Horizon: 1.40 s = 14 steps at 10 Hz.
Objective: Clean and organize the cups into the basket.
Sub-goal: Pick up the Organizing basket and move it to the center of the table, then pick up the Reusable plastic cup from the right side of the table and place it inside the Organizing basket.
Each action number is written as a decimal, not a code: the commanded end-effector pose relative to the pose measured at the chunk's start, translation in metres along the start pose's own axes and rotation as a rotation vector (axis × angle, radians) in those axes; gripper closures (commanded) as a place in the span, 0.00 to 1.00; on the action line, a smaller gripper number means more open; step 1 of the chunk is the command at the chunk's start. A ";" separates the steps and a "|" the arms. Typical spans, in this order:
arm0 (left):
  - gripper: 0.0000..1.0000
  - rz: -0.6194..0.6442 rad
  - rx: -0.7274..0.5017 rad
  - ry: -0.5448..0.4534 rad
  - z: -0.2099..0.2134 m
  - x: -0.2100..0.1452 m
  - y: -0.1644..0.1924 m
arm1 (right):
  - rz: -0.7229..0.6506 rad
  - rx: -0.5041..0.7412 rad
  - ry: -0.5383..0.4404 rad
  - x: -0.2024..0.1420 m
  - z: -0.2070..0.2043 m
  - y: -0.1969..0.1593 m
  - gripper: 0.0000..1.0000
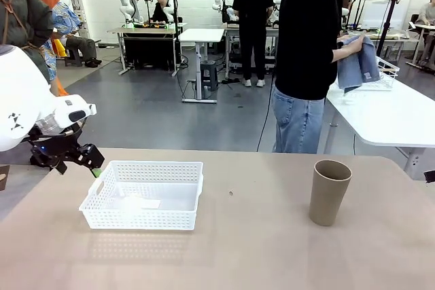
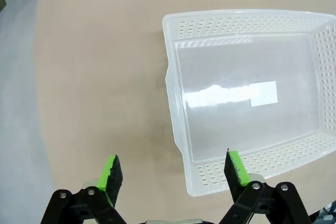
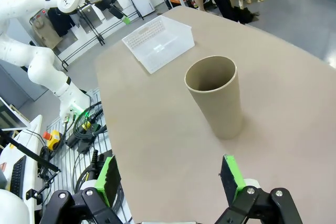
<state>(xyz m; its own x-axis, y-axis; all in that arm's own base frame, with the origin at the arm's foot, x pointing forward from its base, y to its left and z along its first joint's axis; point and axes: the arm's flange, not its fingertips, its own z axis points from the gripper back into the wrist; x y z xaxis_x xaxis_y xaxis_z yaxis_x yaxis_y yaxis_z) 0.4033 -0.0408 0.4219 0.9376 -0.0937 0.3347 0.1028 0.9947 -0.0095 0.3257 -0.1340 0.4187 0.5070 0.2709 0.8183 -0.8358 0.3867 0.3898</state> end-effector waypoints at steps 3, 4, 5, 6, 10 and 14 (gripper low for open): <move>0.00 -0.050 0.071 -0.045 -0.001 -0.017 -0.033 | 0.137 0.051 0.052 -0.017 -0.043 -0.030 0.00; 0.00 -0.070 0.089 -0.041 -0.008 -0.015 -0.047 | 0.156 0.063 0.054 -0.021 -0.051 -0.038 0.00; 0.00 -0.081 0.095 -0.026 -0.014 -0.014 -0.056 | 0.168 0.083 0.057 -0.025 -0.059 -0.044 0.00; 0.00 -0.079 0.120 -0.021 -0.021 -0.012 -0.063 | 0.181 0.104 0.056 -0.029 -0.068 -0.050 0.00; 0.00 -0.040 0.163 -0.026 -0.025 -0.013 -0.055 | 0.203 0.141 0.057 -0.036 -0.098 -0.062 0.00; 0.00 -0.021 0.177 0.051 -0.031 -0.017 -0.055 | 0.218 0.190 0.046 -0.042 -0.109 -0.076 0.00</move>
<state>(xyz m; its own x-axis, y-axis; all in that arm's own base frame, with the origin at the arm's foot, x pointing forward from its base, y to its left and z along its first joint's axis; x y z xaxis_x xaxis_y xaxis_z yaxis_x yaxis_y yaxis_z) 0.4013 -0.0935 0.3973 0.9415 -0.1479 0.3030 0.1091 0.9839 0.1413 0.3791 -0.0813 0.3148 0.3488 0.3914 0.8515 -0.9370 0.1627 0.3090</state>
